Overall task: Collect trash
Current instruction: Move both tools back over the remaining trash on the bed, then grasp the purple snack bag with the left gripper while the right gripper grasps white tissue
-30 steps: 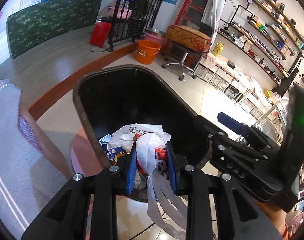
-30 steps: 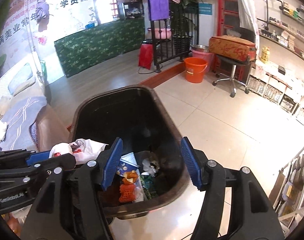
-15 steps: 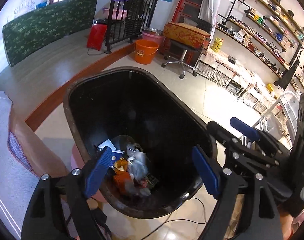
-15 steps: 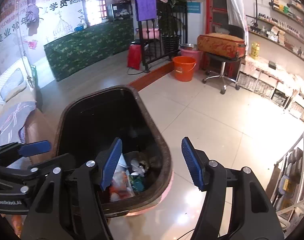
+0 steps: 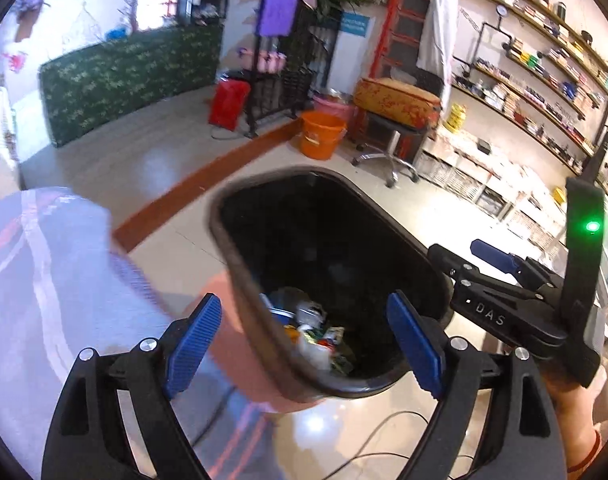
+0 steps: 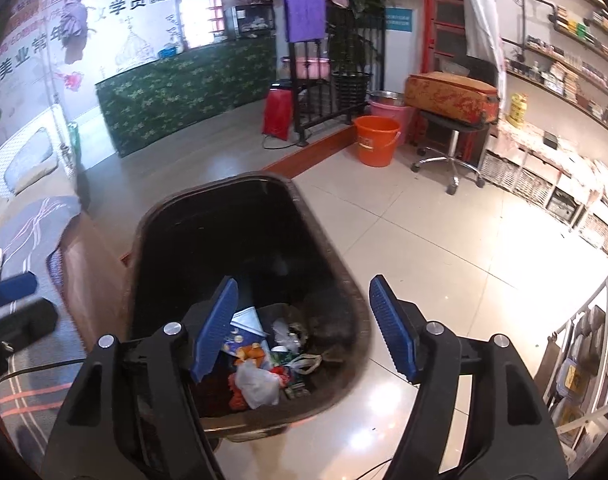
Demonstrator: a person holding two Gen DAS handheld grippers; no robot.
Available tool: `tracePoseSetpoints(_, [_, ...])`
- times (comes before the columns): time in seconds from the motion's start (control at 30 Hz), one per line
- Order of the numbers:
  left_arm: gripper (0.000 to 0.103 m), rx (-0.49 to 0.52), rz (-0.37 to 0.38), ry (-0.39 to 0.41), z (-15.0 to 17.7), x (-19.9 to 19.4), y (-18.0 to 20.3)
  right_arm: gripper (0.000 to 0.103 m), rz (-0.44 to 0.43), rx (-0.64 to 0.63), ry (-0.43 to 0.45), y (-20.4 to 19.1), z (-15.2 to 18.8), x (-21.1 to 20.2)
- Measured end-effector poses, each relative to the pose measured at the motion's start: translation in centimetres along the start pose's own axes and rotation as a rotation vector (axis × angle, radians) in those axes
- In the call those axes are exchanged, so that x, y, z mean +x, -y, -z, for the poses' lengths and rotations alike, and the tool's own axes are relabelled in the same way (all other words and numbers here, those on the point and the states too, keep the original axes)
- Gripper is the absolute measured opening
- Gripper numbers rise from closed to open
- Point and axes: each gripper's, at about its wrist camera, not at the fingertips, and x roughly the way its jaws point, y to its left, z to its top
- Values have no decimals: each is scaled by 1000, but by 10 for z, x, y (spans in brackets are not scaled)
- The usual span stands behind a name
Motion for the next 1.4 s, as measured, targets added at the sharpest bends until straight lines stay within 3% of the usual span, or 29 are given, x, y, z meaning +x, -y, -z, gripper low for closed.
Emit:
tracePoseSetpoints(0.37, [90, -130, -187, 68, 28, -66, -80, 75, -222, -96, -43, -86, 4, -10])
tracePoseSetpoints(0.57, [90, -249, -309, 100, 58, -110, -132, 76, -362, -195, -68, -142, 11, -20])
tracePoseSetpoints(0.93, [90, -425, -444, 140, 106, -179, -206, 78, -601, -419, -130, -247, 22, -52])
tracePoseSetpoints(1.2, [90, -503, -513, 124, 130, -203, -249, 78, -668, -528, -128, -304, 20, -65])
tracePoseSetpoints(1.4, [87, -544, -522, 96, 139, -210, -289, 78, -691, -573, -123, -335, 15, -65])
